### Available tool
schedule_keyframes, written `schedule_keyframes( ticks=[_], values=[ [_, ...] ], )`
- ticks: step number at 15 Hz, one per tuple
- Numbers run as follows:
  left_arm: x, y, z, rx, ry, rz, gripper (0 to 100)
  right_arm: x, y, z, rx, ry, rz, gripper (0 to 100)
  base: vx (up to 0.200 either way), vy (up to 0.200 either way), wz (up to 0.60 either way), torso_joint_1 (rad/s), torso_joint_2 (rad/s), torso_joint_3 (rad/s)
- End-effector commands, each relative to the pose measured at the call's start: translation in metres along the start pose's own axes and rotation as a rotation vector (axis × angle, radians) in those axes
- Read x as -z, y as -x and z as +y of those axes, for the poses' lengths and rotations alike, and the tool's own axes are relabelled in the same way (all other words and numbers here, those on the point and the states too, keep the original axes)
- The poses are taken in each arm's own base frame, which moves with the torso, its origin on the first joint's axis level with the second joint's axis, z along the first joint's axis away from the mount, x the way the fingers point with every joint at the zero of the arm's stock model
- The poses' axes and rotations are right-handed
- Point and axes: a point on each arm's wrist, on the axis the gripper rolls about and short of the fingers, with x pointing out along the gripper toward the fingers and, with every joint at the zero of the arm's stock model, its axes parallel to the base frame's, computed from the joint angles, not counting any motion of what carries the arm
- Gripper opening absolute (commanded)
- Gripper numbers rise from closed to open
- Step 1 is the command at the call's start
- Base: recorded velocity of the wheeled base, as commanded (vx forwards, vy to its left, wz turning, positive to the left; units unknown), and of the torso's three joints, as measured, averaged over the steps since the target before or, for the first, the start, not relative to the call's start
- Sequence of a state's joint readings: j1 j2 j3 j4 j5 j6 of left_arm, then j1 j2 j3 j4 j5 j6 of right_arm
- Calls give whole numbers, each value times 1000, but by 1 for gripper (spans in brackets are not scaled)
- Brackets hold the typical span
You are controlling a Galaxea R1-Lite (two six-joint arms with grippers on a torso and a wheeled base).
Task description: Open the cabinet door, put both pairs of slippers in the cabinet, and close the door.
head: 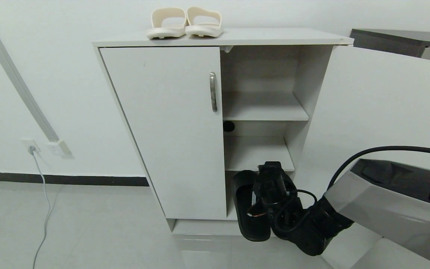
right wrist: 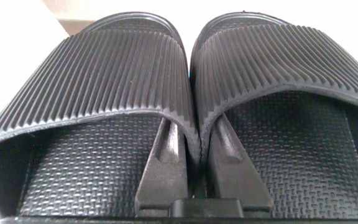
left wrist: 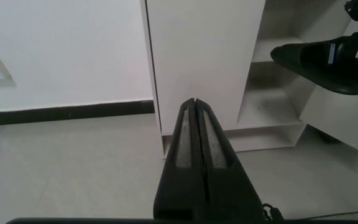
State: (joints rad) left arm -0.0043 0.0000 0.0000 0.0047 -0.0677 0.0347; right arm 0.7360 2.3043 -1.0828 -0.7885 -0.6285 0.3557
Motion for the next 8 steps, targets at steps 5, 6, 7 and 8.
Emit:
schedule_keyframes(
  ticks=[5,6,7,8],
  values=[
    [0,0,0,0,1,1,0,4,-7,-1,17,-19,-49,0,0,0,0,4,3,-190],
    [0,0,0,0,1,1,0,2,-9,-1,12,-5,-115,0,0,0,0,7,2,-95],
    [0,0,0,0,1,1,0,4,-11,-5,13,23,-150,0,0,0,0,0,0,0],
    [0,0,0,0,1,1,0,4,-13,-7,12,31,-180,0,0,0,0,0,0,0]
  ],
)
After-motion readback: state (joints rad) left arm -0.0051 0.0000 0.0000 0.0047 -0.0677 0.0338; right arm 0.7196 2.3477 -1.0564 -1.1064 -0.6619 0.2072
